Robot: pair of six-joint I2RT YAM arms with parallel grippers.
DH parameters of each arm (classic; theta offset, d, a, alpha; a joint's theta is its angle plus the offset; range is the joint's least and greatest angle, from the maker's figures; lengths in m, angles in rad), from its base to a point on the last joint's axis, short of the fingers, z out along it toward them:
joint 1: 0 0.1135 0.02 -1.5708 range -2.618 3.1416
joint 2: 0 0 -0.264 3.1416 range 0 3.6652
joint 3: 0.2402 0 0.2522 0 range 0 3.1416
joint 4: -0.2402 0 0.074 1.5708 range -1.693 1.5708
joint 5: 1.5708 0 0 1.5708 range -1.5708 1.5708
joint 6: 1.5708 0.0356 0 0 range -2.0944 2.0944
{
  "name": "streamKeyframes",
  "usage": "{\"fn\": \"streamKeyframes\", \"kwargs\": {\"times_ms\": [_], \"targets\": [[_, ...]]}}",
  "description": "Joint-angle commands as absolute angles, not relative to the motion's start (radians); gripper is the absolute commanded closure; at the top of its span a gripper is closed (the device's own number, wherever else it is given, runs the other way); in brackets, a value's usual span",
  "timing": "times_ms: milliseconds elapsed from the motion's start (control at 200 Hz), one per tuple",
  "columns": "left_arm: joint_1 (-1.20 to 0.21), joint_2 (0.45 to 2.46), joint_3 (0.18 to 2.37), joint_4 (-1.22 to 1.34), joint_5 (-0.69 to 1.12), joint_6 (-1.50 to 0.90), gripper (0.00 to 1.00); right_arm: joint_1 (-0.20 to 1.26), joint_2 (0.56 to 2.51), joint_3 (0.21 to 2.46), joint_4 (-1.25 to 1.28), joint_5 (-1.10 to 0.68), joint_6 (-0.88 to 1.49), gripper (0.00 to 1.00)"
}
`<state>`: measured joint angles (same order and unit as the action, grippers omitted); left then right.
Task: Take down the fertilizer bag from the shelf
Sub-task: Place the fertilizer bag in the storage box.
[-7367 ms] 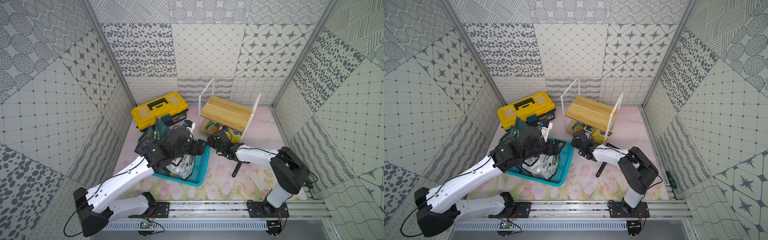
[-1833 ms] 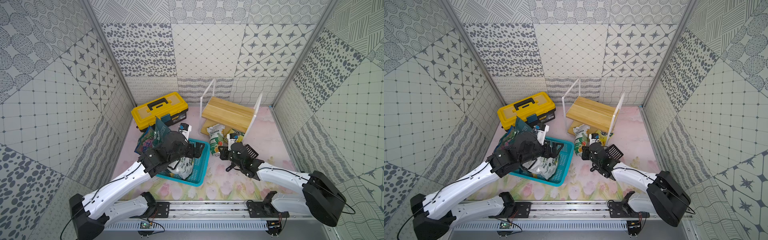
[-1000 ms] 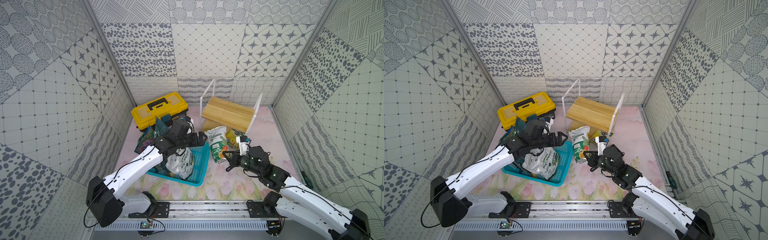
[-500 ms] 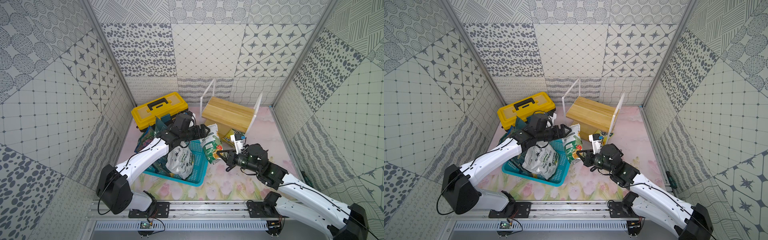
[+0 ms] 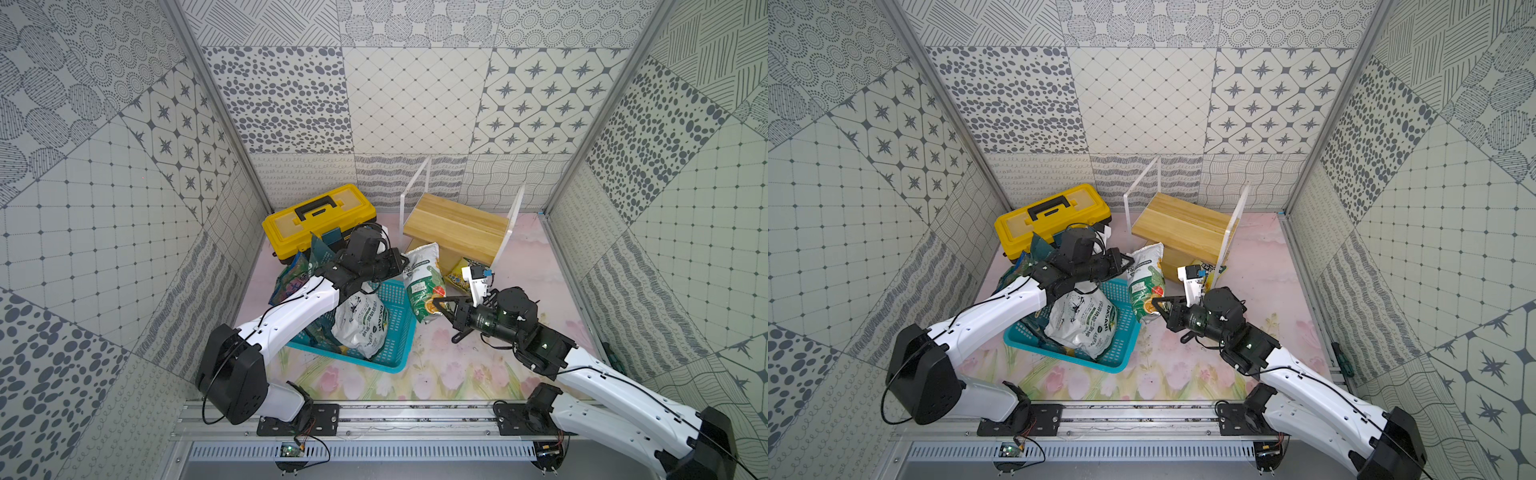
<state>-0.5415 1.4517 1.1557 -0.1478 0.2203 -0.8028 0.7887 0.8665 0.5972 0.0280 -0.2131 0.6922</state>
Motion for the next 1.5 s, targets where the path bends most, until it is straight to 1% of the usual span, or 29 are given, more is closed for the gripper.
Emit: {"fn": "streamKeyframes", "kwargs": {"times_ms": [0, 220, 385, 575, 735, 755, 800, 900, 1026, 1151, 1191, 1266, 1306, 1401, 1436, 1496], "targets": [[-0.540, 1.435, 1.201, -0.077, 0.257, -0.728, 1.00, 0.794, 0.919, 0.663, 0.220, -0.237, 0.574, 1.00], [-0.536, 1.356, 1.211, -0.111, 0.186, -0.500, 1.00, 0.798, 1.114, 0.714, 0.265, -0.234, 0.458, 1.00], [-0.537, 1.288, 1.140, -0.090, 0.111, -0.372, 1.00, 0.844, 1.276, 0.798, 0.246, -0.186, 0.336, 1.00], [-0.537, 1.273, 1.025, -0.030, 0.086, -0.356, 1.00, 0.882, 1.403, 0.841, 0.219, -0.066, 0.259, 1.00], [-0.537, 1.297, 0.964, 0.000, 0.063, -0.382, 0.99, 0.882, 1.452, 0.845, 0.217, -0.001, 0.273, 1.00], [-0.537, 1.299, 0.957, 0.006, 0.059, -0.385, 0.99, 0.882, 1.459, 0.850, 0.212, 0.005, 0.279, 0.98], [-0.536, 1.304, 0.942, 0.021, 0.051, -0.391, 0.98, 0.883, 1.477, 0.870, 0.190, 0.014, 0.283, 0.88], [-0.535, 1.324, 0.931, 0.035, 0.040, -0.399, 0.98, 0.881, 1.494, 0.909, 0.134, 0.037, 0.294, 0.77], [-0.537, 1.347, 0.930, 0.040, 0.026, -0.400, 0.98, 0.879, 1.472, 0.904, 0.118, 0.055, 0.316, 0.56], [-0.536, 1.358, 0.927, 0.045, 0.019, -0.395, 0.98, 0.869, 1.425, 0.893, 0.095, 0.046, 0.331, 0.42], [-0.537, 1.358, 0.927, 0.046, 0.010, -0.392, 0.99, 0.865, 1.403, 0.896, 0.076, 0.045, 0.331, 0.40], [-0.537, 1.352, 0.926, 0.052, 0.003, -0.384, 0.98, 0.860, 1.359, 0.914, 0.013, 0.033, 0.308, 0.41], [-0.536, 1.349, 0.927, 0.056, 0.002, -0.379, 0.98, 0.861, 1.342, 0.942, -0.046, 0.015, 0.290, 0.46], [-0.537, 1.341, 0.928, 0.063, 0.000, -0.372, 0.96, 0.864, 1.338, 1.046, -0.235, -0.026, 0.289, 0.65], [-0.538, 1.337, 0.930, 0.064, -0.003, -0.371, 0.96, 0.864, 1.348, 1.084, -0.295, -0.054, 0.290, 0.69], [-0.537, 1.332, 0.930, 0.069, -0.009, -0.367, 0.96, 0.866, 1.369, 1.129, -0.383, -0.088, 0.308, 0.71]]}}
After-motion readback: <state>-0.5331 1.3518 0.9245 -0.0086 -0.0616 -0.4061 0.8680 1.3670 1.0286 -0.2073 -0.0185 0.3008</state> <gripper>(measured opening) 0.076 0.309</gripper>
